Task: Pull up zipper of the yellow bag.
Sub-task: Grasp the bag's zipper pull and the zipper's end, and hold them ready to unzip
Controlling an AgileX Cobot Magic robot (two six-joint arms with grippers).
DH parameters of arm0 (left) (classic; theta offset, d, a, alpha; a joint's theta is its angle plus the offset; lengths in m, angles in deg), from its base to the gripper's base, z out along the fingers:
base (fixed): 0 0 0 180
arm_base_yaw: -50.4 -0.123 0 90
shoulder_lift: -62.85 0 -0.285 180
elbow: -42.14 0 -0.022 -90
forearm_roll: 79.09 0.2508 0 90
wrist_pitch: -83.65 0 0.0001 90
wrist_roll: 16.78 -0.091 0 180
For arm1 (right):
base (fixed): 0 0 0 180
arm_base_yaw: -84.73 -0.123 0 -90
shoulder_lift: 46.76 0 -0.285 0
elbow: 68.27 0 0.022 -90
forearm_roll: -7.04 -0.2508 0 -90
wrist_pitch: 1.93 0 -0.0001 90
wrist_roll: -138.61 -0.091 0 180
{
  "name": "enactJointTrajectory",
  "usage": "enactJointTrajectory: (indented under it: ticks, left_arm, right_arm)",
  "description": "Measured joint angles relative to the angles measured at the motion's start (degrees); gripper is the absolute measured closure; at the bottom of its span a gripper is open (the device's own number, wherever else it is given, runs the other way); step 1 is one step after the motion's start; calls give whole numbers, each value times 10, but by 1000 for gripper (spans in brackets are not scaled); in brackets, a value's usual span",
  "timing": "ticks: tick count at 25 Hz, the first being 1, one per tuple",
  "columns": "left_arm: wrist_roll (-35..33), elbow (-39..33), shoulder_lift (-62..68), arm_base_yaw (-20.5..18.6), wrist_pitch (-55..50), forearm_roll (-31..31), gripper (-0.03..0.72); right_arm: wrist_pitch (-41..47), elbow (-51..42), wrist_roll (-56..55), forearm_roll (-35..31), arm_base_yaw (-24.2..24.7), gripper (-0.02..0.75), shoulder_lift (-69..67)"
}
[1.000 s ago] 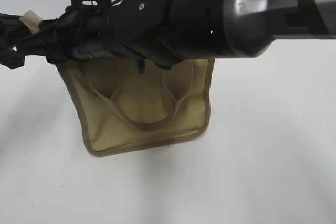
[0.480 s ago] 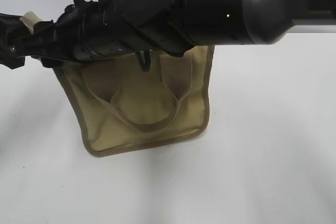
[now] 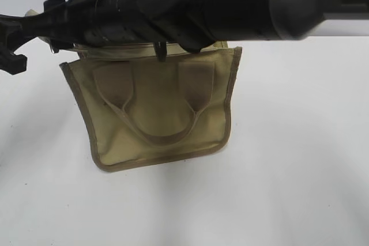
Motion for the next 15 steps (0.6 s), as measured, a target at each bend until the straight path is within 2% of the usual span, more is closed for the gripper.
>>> enactJointTrajectory:
  ticks: [5,7,12,15]
  left_arm:
    - [1,0,0,0,1,0,680]
    - [1,0,0,0,1,0,680]
    - [1,0,0,0,1,0,680]
    - [1,0,0,0,1,1,680]
  right_arm:
    - [0,34,17,1,14,361,0]
    - [26,43,15,5,15,361,1]
    - [159,45,-36,5,15,361,0]
    - [173,45,-59,13,15,361,-1]
